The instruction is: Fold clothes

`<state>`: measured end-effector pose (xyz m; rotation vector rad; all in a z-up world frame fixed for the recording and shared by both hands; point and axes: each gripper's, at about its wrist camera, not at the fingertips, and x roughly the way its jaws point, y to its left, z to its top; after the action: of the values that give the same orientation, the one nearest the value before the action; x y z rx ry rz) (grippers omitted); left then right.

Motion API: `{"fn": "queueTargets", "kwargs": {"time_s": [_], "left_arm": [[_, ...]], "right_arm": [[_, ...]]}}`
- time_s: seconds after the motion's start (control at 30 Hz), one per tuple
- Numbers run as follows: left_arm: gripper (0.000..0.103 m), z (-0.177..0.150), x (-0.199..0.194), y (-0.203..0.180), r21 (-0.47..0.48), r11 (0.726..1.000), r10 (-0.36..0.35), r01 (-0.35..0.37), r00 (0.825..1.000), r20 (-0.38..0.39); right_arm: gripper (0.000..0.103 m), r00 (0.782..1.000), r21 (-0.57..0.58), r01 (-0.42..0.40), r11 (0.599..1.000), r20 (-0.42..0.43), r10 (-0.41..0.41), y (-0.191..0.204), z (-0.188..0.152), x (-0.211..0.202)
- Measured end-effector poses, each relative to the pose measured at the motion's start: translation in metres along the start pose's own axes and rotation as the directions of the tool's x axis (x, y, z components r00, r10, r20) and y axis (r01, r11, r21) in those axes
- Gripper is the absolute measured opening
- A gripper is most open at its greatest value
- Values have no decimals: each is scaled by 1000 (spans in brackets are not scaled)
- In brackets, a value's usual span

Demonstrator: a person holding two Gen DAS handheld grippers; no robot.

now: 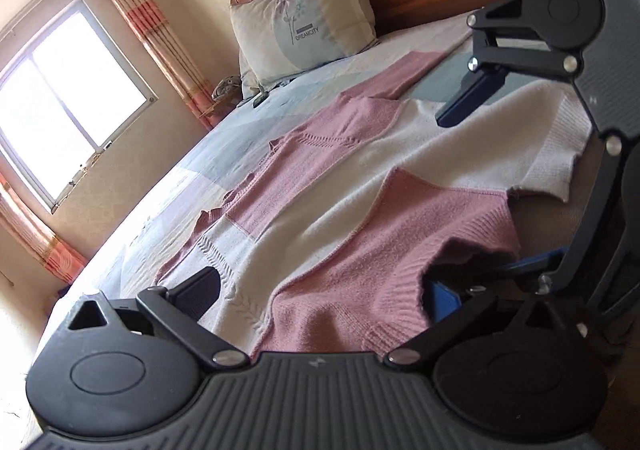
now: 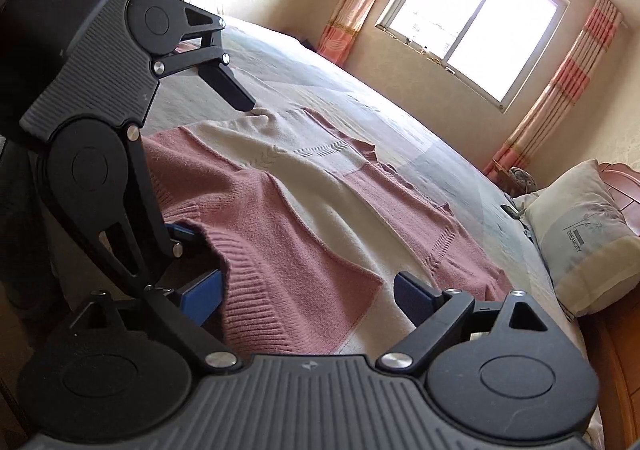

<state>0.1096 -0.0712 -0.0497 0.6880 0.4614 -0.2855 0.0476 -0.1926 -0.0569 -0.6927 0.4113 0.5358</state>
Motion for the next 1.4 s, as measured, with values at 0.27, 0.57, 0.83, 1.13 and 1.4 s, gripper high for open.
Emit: {"fn": "queueTargets", "kwargs": {"time_s": [0.27, 0.57, 0.83, 1.13, 1.4], "left_arm": [[102, -22, 0, -15, 103, 995, 16, -9, 998, -63], [102, -34, 12, -52, 350, 926, 170, -138, 984, -62], [103, -51, 18, -51, 492, 824, 357, -280, 931, -69], [35, -58, 12, -39, 478, 840, 343, -259, 934, -97], [4, -61, -3, -33, 563, 825, 141, -46, 982, -126]], "right_arm": [[82, 990, -137, 129, 982, -43, -136, 26, -8, 29], [25, 995, -15, 102, 995, -11, -103, 3, 0, 15], [25, 997, 33, 83, 996, -2, -83, -5, -2, 7], [25, 998, 30, 58, 998, -15, -57, -4, -6, 8], [10, 998, -9, -47, 999, -30, 47, -5, -3, 6]]}}
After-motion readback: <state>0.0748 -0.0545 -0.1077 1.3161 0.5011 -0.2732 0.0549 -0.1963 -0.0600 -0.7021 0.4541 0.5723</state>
